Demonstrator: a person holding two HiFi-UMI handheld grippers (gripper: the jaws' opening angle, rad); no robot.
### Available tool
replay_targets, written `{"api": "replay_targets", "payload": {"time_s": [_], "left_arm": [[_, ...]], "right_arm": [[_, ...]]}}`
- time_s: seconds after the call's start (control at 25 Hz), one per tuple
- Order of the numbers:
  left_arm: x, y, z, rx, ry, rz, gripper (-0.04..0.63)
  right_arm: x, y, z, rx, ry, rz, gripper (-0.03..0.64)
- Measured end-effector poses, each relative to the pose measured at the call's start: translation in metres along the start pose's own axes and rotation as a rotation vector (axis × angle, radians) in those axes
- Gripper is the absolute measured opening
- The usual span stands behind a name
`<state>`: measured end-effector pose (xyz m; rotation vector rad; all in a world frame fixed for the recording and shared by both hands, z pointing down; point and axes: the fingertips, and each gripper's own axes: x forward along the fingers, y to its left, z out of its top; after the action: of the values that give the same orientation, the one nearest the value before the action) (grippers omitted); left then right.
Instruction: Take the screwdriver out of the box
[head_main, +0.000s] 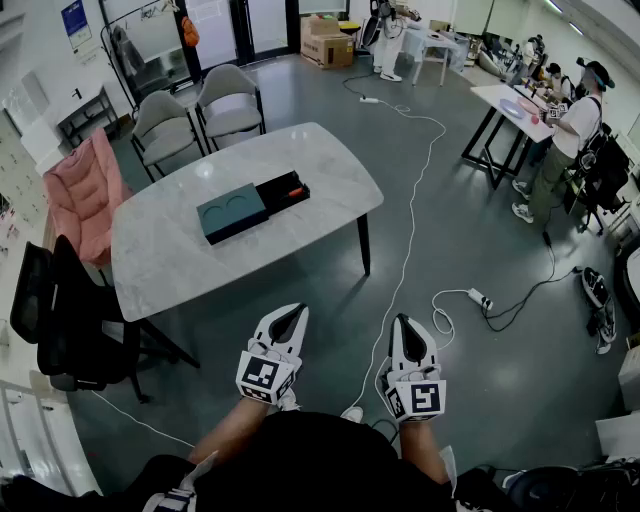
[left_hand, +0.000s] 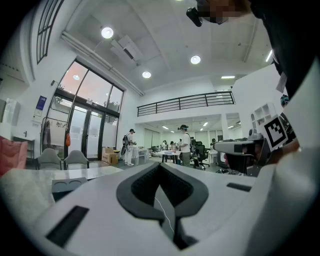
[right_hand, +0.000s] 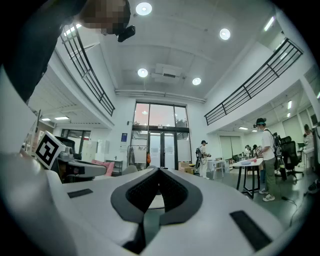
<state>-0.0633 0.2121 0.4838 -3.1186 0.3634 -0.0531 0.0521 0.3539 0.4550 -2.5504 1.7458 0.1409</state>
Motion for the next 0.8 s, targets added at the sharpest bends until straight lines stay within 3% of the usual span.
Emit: {"api": "replay_targets", "payload": {"time_s": [0.4, 0.8], "left_arm": [[-0.005, 0.011, 0.008, 0.020, -0.017, 0.005, 0.005], [-0.014, 0.055, 0.001, 0.005, -0.014, 0.030, 0.006]], "right_arm": [[0.020, 0.015, -0.002, 0.003, 0.007, 0.028, 0.021], [0.056, 0.046, -0.003, 0.030, -0.009, 0.071, 0.023]]}}
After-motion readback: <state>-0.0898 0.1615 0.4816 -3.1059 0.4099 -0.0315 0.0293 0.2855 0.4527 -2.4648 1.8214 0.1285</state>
